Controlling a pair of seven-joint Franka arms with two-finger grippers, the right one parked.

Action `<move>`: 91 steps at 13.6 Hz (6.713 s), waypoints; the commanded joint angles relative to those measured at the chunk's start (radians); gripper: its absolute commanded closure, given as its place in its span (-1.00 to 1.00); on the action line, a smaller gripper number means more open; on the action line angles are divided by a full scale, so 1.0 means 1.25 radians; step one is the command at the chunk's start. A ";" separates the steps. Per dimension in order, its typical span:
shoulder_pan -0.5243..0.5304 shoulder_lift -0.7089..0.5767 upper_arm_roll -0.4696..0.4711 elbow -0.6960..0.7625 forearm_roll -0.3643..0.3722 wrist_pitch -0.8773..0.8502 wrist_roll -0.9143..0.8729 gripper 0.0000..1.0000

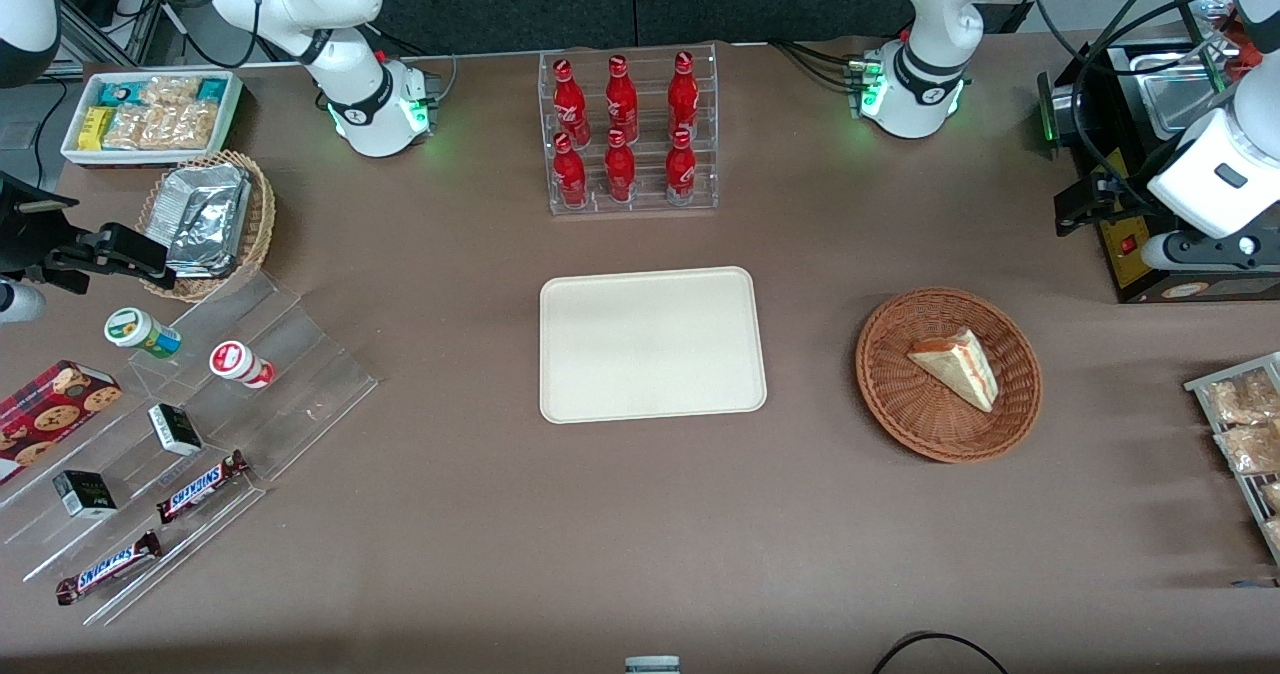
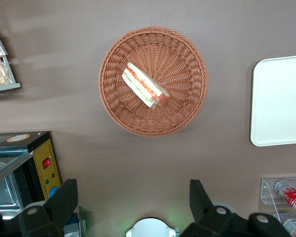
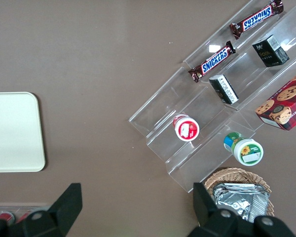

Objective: Place sandwich from basket to tray
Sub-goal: 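Move the left gripper over the wicker basket toward the sandwich, then lower the open left gripper onto the wrapped sandwich and close it, then lift the sandwich out of the basket with the left gripper, then carry the sandwich over the cream tray and lower it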

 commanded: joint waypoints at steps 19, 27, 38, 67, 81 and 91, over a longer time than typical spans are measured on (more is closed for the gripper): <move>-0.007 -0.032 0.003 -0.520 -0.005 0.611 -0.518 -1.00; -0.017 0.047 0.003 -0.613 -0.003 0.815 -0.668 -1.00; -0.014 0.148 0.008 -0.624 -0.001 0.919 -0.694 -0.72; -0.495 0.201 -0.022 -0.023 -0.061 0.233 -0.713 1.00; -0.596 0.521 -0.021 0.086 -0.010 0.497 -0.775 1.00; -0.595 0.559 -0.021 0.069 0.024 0.572 -0.770 1.00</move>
